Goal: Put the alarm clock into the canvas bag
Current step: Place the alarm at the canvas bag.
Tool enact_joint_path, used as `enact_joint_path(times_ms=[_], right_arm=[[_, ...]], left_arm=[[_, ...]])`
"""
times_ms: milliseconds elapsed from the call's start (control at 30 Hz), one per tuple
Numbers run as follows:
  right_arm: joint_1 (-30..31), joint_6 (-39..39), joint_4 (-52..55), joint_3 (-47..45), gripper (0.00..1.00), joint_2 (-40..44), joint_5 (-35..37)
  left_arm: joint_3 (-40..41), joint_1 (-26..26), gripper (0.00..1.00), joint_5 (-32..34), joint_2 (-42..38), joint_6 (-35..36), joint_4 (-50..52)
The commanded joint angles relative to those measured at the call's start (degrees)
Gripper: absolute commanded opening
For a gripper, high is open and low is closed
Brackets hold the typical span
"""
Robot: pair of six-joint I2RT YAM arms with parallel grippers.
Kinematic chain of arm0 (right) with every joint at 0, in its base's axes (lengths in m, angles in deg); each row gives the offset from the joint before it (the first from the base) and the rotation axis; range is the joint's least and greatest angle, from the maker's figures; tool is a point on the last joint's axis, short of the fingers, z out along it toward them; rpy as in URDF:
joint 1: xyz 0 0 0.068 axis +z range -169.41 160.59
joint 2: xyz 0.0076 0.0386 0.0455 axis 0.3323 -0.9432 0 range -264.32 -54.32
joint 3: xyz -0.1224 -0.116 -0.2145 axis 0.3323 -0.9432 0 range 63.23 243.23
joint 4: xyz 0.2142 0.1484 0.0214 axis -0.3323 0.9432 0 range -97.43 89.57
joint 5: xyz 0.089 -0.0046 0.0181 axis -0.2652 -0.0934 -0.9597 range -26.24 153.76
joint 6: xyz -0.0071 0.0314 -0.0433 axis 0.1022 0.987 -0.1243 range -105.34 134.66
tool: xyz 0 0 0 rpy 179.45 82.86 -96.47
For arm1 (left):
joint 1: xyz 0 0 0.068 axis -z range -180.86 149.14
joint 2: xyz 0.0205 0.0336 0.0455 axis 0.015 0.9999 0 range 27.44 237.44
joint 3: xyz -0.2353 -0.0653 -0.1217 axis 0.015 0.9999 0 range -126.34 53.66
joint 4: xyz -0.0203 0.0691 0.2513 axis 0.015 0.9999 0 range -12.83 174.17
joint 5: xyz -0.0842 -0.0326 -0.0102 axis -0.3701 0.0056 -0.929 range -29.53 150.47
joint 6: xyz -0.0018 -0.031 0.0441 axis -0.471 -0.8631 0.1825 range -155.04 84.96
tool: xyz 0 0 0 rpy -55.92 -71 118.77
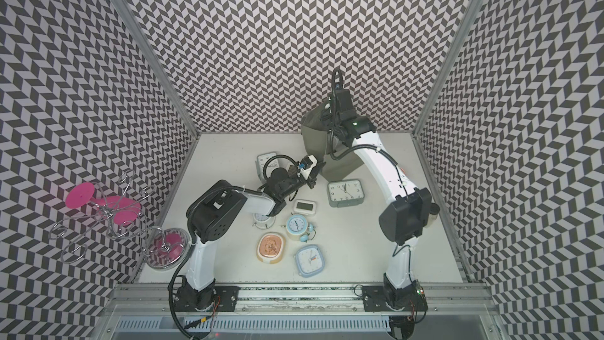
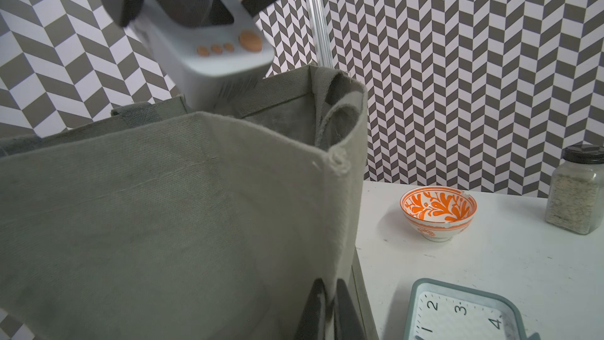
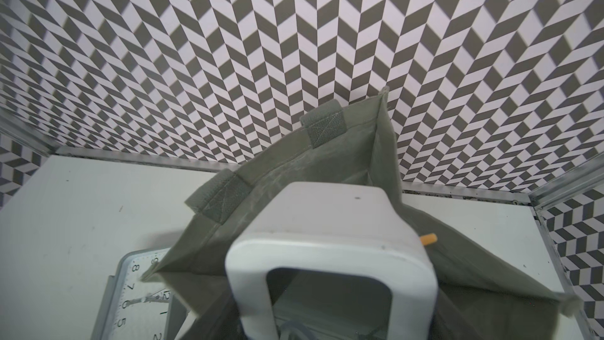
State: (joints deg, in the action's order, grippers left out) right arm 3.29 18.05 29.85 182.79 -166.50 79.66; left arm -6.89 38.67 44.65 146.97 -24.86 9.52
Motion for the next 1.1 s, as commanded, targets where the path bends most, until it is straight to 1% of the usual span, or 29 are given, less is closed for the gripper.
enact_joint_path(times_ms=[0, 167, 367, 533, 633, 733, 800, 867, 933, 1000, 1067], right_arm=[[-2.06, -2.35, -2.93, 1.97, 0.61, -3.30, -3.53], [-3.70, -3.21, -1.55, 2.69, 0.61, -9.50, -4.62], [-5.24, -4.19, -1.25, 2.18, 0.61, -14.95, -8.23], [-6.60, -3.82, -0.63, 1.83, 0.65, -18.60, -11.10], [-6.79, -3.28, -0.11, 2.16, 0.70, -19.57, -11.31], [-6.79, -2.77, 0.25, 2.49, 0.79, -18.52, -12.49], [-6.72, -2.07, 0.47, 2.46, 0.92, -16.55, -13.34], [-6.62, -1.99, 0.95, 2.51, 1.00, -14.26, -15.29], [-6.44, -1.69, 1.75, 2.43, 0.99, -11.22, -17.51], [-6.01, -0.54, 2.51, 1.40, 1.00, -7.34, -18.18], [-5.52, 0.80, 2.80, -1.22, 0.99, -2.31, -18.82]], left_arm=[[-0.44, 0.46, 0.10, -0.45, -0.13, -0.16, -0.33], [-0.52, 0.46, 0.10, -0.27, 0.13, 0.06, -0.15], [-0.62, 0.46, 0.10, -0.38, 0.79, 0.01, -0.19], [-1.14, 0.22, 0.10, -0.35, 1.15, 0.06, -0.06], [-1.47, 0.02, 0.10, -0.62, 1.41, -0.32, -0.02], [-1.54, -0.15, 0.10, -0.71, 1.57, -0.42, -0.02], [-1.63, -0.15, 0.10, -0.71, 1.65, -0.50, -0.01], [-1.84, -0.24, 0.10, -0.80, 1.83, -0.80, -0.01], [-2.11, -0.32, 0.10, -1.10, 1.87, -1.13, -0.02], [-2.35, -0.41, 0.10, -1.28, 1.77, -1.34, 0.07], [-2.70, -0.50, 0.12, -1.34, 1.51, -1.43, 0.52]])
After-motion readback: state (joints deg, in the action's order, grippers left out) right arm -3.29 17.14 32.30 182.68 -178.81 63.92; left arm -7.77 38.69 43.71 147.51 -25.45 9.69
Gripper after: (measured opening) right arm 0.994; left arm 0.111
